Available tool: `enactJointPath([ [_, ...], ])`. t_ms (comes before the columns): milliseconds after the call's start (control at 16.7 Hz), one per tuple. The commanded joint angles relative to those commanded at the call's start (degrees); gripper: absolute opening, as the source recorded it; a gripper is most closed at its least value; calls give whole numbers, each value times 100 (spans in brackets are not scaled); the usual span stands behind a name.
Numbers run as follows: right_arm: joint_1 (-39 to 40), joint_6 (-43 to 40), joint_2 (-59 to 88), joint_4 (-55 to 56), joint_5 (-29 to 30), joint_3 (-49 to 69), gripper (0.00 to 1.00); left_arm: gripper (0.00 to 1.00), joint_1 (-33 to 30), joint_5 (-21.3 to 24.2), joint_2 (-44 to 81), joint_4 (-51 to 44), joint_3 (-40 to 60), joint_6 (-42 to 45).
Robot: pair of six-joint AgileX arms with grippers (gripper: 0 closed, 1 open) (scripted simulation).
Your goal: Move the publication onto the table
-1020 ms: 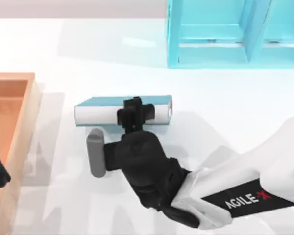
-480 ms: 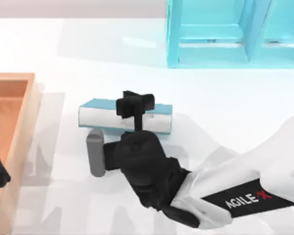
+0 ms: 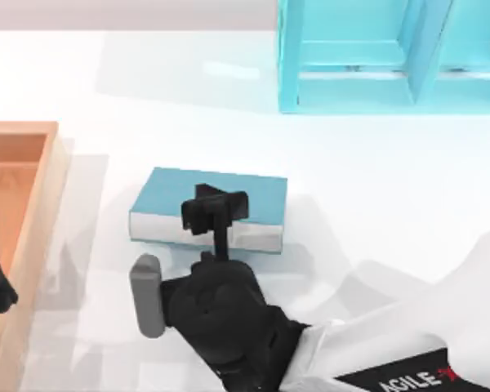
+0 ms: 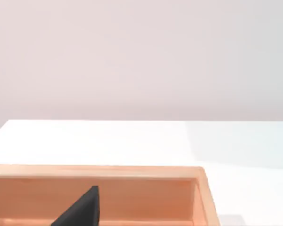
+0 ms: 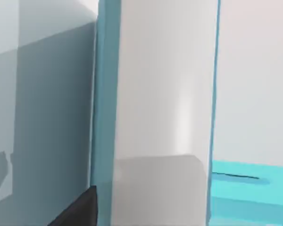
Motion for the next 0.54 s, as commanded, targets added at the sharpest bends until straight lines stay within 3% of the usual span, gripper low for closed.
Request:
enactJointPath([
  [360,1460,1090,-704,-972,1320,-600,100,100,0,0,0,0,0,0],
  [540,1679,1295,-848,-1136,1537,-700,100,100,0,0,0,0,0,0],
])
